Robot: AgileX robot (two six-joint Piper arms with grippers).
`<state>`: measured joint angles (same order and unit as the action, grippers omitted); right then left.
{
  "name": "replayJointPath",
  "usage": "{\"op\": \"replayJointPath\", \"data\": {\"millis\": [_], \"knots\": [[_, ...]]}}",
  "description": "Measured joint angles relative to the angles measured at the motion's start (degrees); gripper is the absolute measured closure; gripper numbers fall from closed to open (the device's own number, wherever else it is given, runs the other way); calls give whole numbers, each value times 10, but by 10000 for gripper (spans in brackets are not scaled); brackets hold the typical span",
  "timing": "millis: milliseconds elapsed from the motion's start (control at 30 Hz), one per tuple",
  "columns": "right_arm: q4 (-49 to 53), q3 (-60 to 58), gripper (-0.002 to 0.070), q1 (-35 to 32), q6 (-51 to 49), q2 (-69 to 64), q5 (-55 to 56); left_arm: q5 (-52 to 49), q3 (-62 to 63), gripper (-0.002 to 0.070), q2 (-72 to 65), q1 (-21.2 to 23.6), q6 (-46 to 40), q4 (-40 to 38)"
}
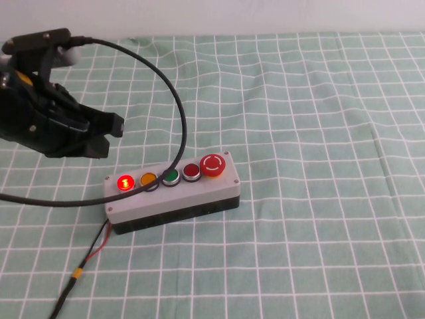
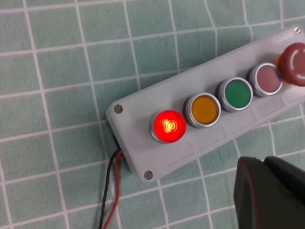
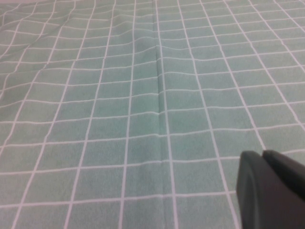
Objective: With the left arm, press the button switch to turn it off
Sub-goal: Press the button to turn off
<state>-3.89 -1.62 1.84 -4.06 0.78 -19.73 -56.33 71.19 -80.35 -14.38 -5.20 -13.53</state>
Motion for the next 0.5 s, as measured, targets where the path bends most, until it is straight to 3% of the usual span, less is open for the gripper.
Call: {"op": "replayJointPath", "data": {"millis": [500], "knots": [[0, 0, 692, 0, 0, 0, 0, 20, 0, 678, -79, 0, -3, -3]]}}
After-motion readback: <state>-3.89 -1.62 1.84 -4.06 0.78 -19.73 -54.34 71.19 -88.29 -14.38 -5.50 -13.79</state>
